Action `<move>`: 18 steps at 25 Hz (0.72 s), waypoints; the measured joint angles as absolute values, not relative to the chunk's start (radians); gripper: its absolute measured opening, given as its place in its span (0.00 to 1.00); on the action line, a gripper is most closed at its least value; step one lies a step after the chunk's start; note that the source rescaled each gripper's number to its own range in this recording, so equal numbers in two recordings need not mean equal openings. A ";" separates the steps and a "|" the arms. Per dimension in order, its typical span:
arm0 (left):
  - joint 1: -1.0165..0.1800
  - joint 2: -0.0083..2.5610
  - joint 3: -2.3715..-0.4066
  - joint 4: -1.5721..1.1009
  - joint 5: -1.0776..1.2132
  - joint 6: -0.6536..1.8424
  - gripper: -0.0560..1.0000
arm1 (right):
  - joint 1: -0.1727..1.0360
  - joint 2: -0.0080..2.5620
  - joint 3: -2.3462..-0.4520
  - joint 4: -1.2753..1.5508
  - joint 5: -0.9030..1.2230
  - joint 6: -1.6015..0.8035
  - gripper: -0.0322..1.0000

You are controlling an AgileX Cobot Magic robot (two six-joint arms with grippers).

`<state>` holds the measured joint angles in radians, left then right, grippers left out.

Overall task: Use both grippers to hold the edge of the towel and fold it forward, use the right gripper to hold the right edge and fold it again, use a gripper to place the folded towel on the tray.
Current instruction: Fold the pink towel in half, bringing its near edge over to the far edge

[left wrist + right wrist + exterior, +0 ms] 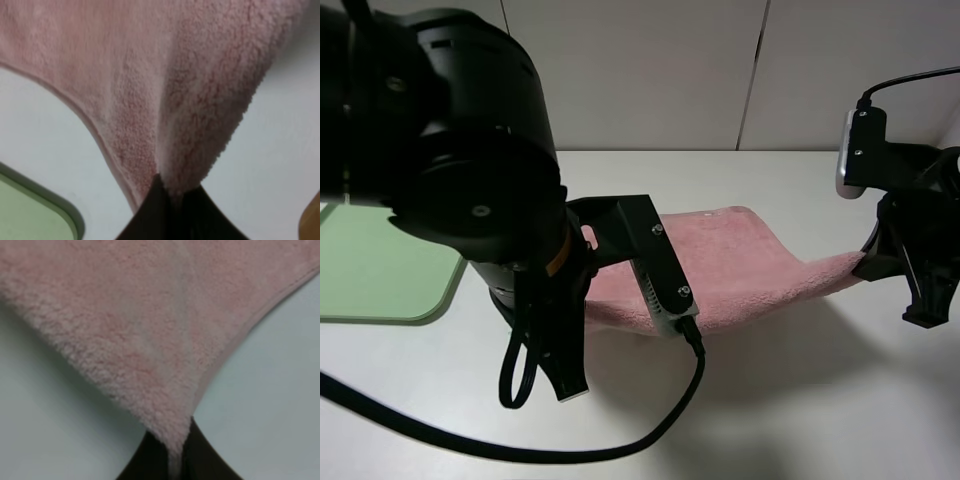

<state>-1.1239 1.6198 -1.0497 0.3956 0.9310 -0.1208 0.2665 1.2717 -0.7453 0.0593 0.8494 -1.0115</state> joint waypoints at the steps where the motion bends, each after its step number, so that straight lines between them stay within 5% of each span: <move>1: -1.124 1.620 -1.050 0.396 0.933 -0.123 0.05 | 0.267 1.266 -0.745 0.058 0.849 -1.010 0.03; 18: -1.067 1.620 -1.187 0.380 1.012 -0.126 0.05 | 0.267 1.261 -0.771 0.055 0.839 -0.931 0.03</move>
<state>-1.0667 1.6198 -1.1867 0.3797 1.0119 -0.1263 0.2665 1.2614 -0.7710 0.0551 0.8386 -0.9314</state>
